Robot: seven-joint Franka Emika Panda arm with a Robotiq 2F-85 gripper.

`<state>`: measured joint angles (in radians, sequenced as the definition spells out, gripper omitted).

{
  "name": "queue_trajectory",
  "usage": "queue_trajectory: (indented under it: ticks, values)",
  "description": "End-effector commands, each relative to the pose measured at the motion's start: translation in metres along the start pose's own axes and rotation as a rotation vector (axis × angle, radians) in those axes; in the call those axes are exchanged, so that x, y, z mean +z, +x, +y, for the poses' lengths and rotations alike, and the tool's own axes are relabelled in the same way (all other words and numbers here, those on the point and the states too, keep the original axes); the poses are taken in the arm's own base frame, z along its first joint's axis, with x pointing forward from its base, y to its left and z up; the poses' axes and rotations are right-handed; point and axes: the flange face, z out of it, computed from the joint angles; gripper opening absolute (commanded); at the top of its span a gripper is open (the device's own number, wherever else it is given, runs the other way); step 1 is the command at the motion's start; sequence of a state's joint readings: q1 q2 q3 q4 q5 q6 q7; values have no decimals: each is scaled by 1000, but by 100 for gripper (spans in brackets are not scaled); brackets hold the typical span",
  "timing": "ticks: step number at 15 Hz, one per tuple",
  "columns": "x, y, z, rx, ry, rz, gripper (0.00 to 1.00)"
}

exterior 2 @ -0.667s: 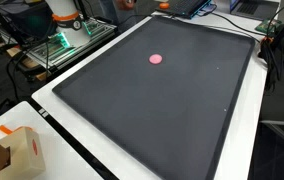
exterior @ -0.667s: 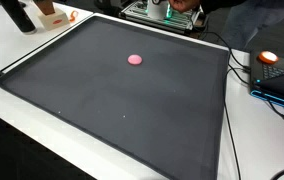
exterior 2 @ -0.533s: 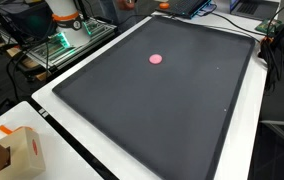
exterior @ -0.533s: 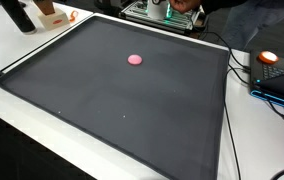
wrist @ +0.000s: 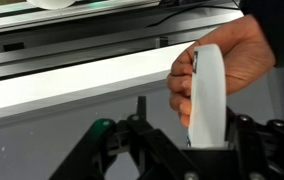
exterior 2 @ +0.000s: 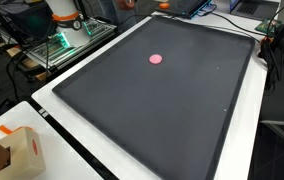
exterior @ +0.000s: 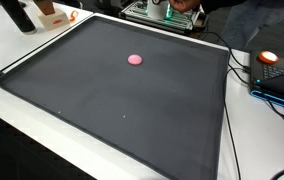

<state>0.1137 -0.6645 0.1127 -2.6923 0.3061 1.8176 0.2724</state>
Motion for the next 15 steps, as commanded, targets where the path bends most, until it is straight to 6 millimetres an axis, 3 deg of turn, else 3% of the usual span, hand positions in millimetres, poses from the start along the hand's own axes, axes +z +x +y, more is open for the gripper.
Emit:
queue_trajectory:
  ticks: [1,6,15]
  values:
    - [1,-1,0,0,5,3,35]
    - [1,-1,0,0,0,5,0]
    - [-1,0,-1,-3,-4,0,4]
